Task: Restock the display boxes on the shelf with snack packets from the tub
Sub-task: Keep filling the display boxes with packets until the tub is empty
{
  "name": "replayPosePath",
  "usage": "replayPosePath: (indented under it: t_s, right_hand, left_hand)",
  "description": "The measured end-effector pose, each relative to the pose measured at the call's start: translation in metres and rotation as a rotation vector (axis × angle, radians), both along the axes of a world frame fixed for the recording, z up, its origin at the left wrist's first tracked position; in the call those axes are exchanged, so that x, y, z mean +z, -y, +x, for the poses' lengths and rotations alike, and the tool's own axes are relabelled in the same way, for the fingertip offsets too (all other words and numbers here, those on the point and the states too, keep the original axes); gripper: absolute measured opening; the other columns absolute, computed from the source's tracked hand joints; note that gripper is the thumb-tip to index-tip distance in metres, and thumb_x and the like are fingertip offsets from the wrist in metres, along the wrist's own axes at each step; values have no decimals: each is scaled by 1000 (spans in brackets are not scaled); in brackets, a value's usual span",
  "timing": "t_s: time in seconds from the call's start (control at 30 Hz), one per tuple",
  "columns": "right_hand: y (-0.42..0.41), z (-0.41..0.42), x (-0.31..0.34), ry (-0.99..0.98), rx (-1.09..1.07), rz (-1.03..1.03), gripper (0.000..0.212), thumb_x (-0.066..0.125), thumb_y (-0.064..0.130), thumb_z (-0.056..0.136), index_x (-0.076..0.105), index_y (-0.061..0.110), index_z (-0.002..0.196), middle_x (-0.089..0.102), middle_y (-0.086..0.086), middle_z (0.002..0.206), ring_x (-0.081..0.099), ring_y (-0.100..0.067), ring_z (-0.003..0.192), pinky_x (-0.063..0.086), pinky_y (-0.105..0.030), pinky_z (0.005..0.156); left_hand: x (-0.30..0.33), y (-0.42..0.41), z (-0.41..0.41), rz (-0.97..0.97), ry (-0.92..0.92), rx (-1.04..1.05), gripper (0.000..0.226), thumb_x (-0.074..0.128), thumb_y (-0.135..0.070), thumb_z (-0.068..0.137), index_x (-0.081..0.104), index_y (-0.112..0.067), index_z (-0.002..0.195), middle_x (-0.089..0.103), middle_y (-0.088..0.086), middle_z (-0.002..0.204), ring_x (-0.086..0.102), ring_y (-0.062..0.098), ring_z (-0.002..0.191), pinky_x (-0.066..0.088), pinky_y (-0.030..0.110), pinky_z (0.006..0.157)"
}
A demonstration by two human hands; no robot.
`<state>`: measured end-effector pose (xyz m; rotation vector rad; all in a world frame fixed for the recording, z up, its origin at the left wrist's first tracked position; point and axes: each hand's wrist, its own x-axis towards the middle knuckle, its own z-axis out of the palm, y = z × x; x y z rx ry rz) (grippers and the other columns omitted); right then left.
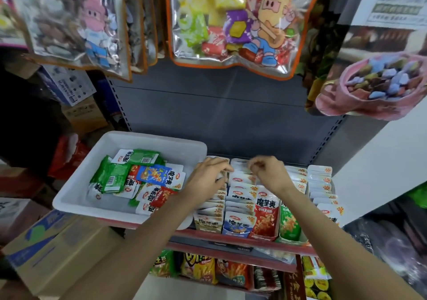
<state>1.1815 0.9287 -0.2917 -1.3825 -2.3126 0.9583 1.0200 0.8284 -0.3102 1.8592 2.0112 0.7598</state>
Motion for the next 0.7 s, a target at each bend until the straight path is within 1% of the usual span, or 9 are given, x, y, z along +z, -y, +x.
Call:
replayPosePath:
  t_s: [0.07,0.13,0.2,0.27,0.4,0.47,0.53,0.63,0.7]
  right_hand:
    - [12,-15,12,-74,13,136,20,52,11,93,69,12,104,69,-3,102,65,-18,90,47,-21,80]
    - [29,-37,21,-124,92,199,23,52,7,92,68,9,109,66,-4,106,61,-17,94,40,-16,81]
    - [45,-66,20,-148,174,162,24,52,3,90,68,9,108,64,-3,106,59,-13,93,39,-12,80]
    - [61,-98,12,-136,246,90,27,52,3,90,66,9,111,63,-1,110,58,-12,99,38,-10,83]
    - [88,-164,-10,-14,353,74,36,54,12,90,57,12,125,54,-7,131,51,-23,120,33,-24,99]
    - [99,-196,-24,56,400,38,37,54,10,89,56,6,126,53,-12,132,48,-27,122,29,-23,98]
    - [107,-225,-43,137,437,3,44,55,11,88,50,5,132,47,-15,136,42,-27,129,28,-24,104]
    - [114,-259,-61,241,426,-31,69,62,19,87,27,7,146,30,-12,148,29,-27,137,29,-31,113]
    - [117,-278,-68,302,446,-27,77,63,21,87,17,10,149,18,-6,154,22,-24,140,26,-33,114]
  left_hand:
    - [-2,8,-13,50,20,50,26,57,-10,89,64,-20,113,58,-4,118,45,13,114,36,33,99]
    - [-5,20,-30,111,43,122,25,58,-5,87,66,-16,108,61,0,112,49,16,108,40,33,94]
    - [-12,34,-52,125,54,215,23,60,-2,84,67,-13,103,63,3,107,53,19,104,42,32,90]
    - [-21,48,-80,60,66,323,22,61,-4,85,67,-12,105,64,6,109,55,22,106,43,32,89]
    - [-35,77,-133,-124,39,504,34,60,-6,85,61,-12,119,59,14,118,55,32,109,46,40,90]
    - [-39,91,-156,-200,-8,545,44,64,-7,83,53,-9,125,55,14,122,51,31,112,43,39,93]
    - [-43,103,-180,-319,-91,586,55,66,-14,83,43,-10,133,46,11,131,45,29,120,41,37,98]
    - [-46,114,-213,-478,-260,631,61,55,-19,92,24,-8,144,28,15,145,33,31,131,35,38,105]
    - [-51,120,-232,-515,-315,624,55,46,-13,94,23,-7,143,27,16,143,32,33,129,35,40,103]
